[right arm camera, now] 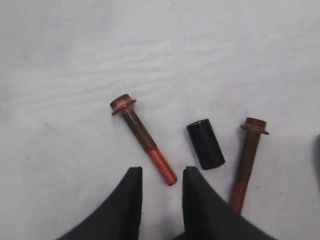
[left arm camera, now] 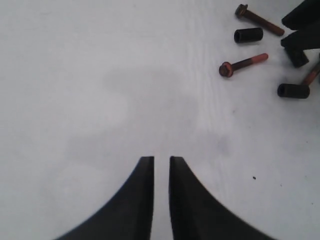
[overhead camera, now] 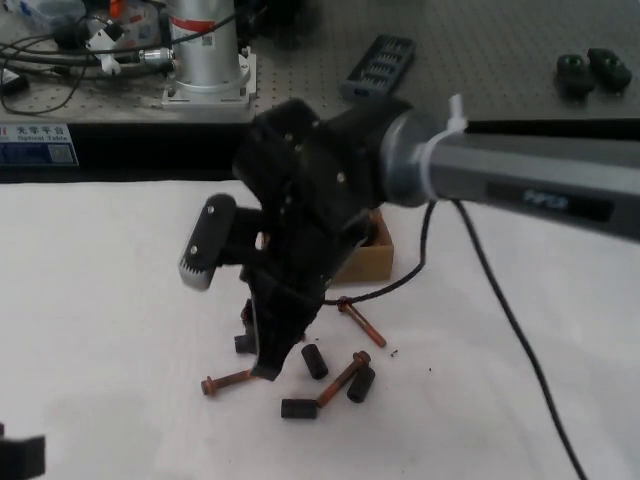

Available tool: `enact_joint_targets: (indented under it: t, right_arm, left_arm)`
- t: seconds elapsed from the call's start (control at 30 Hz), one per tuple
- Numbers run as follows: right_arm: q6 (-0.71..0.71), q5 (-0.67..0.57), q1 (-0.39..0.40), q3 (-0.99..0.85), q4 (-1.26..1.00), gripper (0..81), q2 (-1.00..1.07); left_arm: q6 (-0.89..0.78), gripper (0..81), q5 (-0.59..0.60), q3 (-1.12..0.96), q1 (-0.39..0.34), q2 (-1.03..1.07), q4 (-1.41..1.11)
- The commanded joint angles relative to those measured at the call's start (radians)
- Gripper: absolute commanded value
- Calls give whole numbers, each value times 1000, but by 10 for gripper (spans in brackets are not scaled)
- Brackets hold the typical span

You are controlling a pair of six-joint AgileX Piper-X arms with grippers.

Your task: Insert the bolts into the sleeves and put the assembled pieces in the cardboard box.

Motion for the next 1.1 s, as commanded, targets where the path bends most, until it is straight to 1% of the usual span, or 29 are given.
enact_joint_targets:
  t: [0.0,0.1,0.27,0.43,0.57,0.7,1.07]
  right_arm:
    - [-27,10,4,-22,22,215,23]
    - [-53,29,12,-25,32,219,45]
    - [-67,34,39,-28,21,286,58]
    - [-78,49,79,-30,17,286,65]
    - [-90,59,96,-30,-4,286,75]
    - [-105,82,100,-45,-12,286,96]
    - [-107,85,98,-146,-5,286,158]
  left_arm:
    - [-11,87,-14,29,2,-97,73]
    - [-11,87,-14,56,2,-145,76]
    - [-32,87,-14,79,2,-180,102]
    - [-35,87,-14,95,2,-186,117]
    - [-34,87,-14,100,2,-186,121]
    - [-34,87,-14,100,2,-195,124]
    - [-34,87,-14,100,2,-241,156]
